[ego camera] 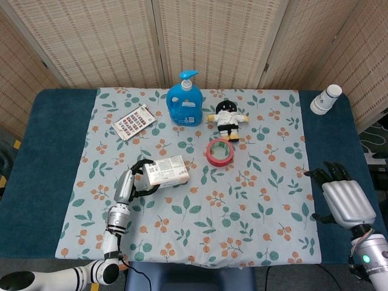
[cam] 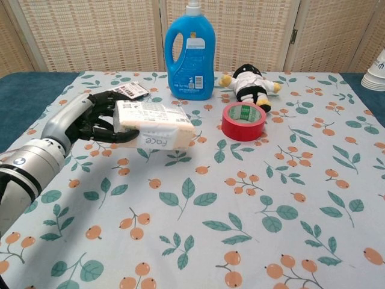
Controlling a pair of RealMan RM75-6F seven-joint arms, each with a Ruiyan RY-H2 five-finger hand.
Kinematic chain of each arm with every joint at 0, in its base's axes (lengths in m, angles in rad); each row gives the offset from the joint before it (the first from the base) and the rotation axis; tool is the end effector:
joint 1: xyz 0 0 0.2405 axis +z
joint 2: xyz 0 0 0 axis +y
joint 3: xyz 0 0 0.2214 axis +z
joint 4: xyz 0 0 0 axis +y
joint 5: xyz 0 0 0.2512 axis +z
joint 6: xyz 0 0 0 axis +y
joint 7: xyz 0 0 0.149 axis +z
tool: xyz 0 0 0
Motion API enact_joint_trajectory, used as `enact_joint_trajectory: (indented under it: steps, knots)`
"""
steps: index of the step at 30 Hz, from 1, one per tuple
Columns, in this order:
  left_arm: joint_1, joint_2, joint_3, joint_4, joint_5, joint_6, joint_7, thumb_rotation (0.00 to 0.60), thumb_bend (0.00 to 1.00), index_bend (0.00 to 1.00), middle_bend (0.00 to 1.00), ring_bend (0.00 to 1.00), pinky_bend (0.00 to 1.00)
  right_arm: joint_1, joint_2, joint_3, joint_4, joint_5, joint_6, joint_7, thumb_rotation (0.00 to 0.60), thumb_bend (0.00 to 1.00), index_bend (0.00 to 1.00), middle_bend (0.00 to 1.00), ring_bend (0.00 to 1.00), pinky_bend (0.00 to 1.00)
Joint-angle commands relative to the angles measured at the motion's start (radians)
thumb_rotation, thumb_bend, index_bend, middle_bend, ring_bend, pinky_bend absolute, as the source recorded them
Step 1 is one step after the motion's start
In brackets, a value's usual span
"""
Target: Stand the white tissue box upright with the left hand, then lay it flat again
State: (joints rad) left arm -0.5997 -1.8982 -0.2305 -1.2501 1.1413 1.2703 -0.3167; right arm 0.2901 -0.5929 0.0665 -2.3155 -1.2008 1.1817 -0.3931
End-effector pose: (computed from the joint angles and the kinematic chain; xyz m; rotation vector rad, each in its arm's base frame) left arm -0.1252 0.3106 -0.0919 -1.1525 -1.5680 -1.5203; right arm -0.1843 -0.2069 0.1413 1.6175 -0.9513 0.6059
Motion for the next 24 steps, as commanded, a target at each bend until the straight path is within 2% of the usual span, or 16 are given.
enact_joint_trajectory:
  steps: [1, 11, 24]
  knots:
    - [0.010, -0.033, 0.000, 0.061, 0.035, -0.004, -0.038, 0.600, 0.25, 0.43, 0.52, 0.30, 0.36, 0.001, -0.006, 0.001, 0.002, 0.006, 0.008, -0.011, 0.600, 0.06, 0.20, 0.17, 0.00, 0.00]
    - [0.017, -0.060, -0.011, 0.183, 0.078, -0.054, -0.111, 0.600, 0.25, 0.43, 0.52, 0.30, 0.36, 0.004, -0.012, -0.001, 0.003, 0.013, 0.010, -0.017, 0.600, 0.06, 0.20, 0.17, 0.00, 0.00]
    - [0.046, -0.073, -0.012, 0.218, 0.100, -0.082, -0.144, 0.600, 0.24, 0.42, 0.51, 0.29, 0.37, 0.009, -0.016, -0.009, 0.002, 0.006, 0.000, -0.026, 0.600, 0.05, 0.19, 0.17, 0.00, 0.00]
